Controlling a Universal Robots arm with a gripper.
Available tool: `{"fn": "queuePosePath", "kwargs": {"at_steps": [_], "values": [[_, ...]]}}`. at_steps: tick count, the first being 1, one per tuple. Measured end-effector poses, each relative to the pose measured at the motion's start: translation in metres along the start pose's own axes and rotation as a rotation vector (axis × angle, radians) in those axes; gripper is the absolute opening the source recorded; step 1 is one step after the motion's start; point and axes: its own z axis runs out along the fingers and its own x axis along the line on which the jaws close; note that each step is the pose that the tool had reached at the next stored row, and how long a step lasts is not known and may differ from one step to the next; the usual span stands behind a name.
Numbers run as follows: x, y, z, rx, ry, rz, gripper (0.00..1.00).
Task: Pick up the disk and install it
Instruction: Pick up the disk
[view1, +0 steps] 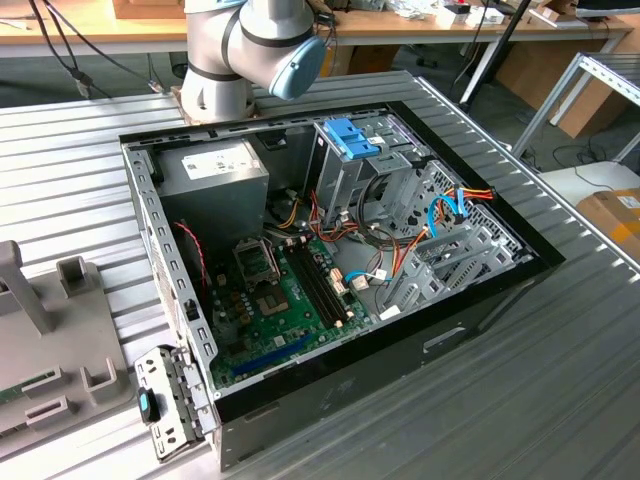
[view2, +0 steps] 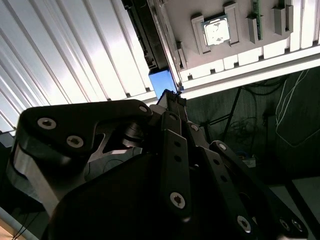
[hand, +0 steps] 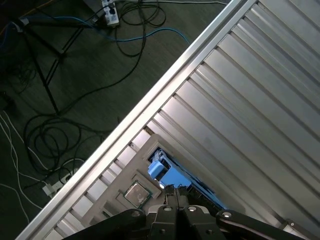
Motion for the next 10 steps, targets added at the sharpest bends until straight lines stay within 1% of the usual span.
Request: {"fn": "queuePosePath", "kwargs": {"at_steps": [10], "values": [[0.0000,0.0000,0.0000,-0.0002,0.0004,-0.010,0.11]]}}
